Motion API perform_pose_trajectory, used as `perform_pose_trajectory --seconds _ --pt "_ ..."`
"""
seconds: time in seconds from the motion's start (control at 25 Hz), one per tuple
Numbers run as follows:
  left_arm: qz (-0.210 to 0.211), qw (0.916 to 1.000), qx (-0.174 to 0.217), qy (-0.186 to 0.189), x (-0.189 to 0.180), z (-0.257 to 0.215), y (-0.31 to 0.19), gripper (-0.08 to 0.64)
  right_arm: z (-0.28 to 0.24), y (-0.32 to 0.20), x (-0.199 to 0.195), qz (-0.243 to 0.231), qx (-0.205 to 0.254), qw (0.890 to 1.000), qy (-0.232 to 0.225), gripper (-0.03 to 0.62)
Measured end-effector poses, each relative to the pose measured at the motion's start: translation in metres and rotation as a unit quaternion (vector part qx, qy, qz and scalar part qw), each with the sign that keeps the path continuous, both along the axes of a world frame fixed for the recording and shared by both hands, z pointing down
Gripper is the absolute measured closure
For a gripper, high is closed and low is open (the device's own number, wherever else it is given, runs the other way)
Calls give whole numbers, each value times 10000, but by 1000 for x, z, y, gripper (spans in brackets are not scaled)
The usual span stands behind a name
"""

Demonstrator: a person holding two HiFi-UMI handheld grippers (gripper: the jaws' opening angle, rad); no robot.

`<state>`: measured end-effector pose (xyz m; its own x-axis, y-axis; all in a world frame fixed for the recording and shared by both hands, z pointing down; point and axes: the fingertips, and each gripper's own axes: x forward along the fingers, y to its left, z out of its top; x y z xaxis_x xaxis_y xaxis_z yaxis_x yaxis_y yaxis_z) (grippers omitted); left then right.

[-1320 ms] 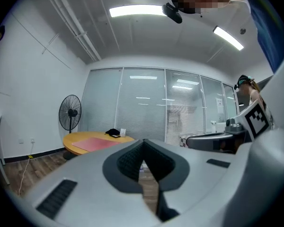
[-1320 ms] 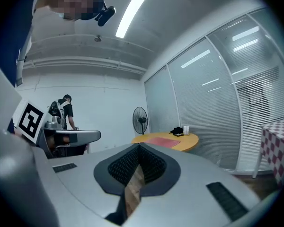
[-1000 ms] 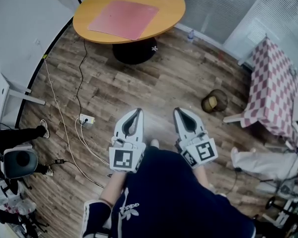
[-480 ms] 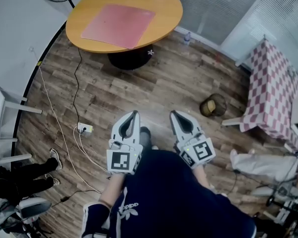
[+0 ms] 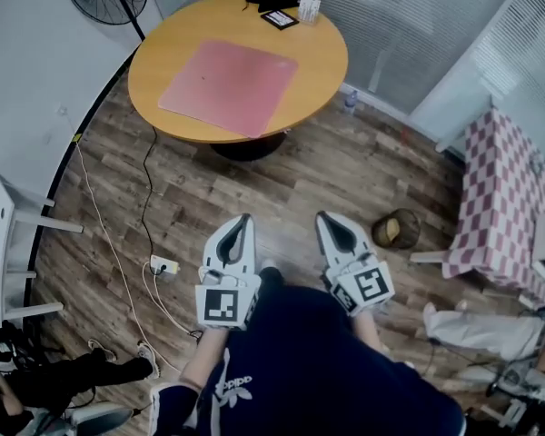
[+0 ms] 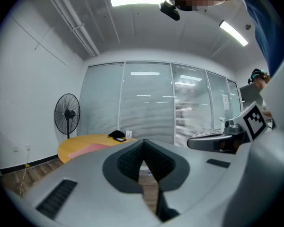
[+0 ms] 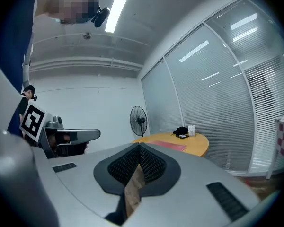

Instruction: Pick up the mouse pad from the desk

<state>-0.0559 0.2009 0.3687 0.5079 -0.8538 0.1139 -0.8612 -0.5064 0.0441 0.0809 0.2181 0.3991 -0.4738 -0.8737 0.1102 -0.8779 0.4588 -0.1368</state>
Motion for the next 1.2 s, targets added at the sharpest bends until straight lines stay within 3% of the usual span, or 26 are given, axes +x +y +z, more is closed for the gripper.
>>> perform_pose_trajectory --seconds 0.28,0.56,0.92,1.2 --pt "-200 9998 -84 -6 -19 9 -45 557 -1 -51 -25 -174 73 9998 16 591" --pt "-386 9990 -220 36 -18 21 -84 557 2 -97 -21 -289 78 9995 -14 591" --pt "-883 9958 -52 239 -4 12 -173 557 1 -195 -10 -954 110 9952 199 591" --pt "-1367 9905 94 111 -8 8 -224 557 -2 -259 -4 -1417 137 9895 258 591"
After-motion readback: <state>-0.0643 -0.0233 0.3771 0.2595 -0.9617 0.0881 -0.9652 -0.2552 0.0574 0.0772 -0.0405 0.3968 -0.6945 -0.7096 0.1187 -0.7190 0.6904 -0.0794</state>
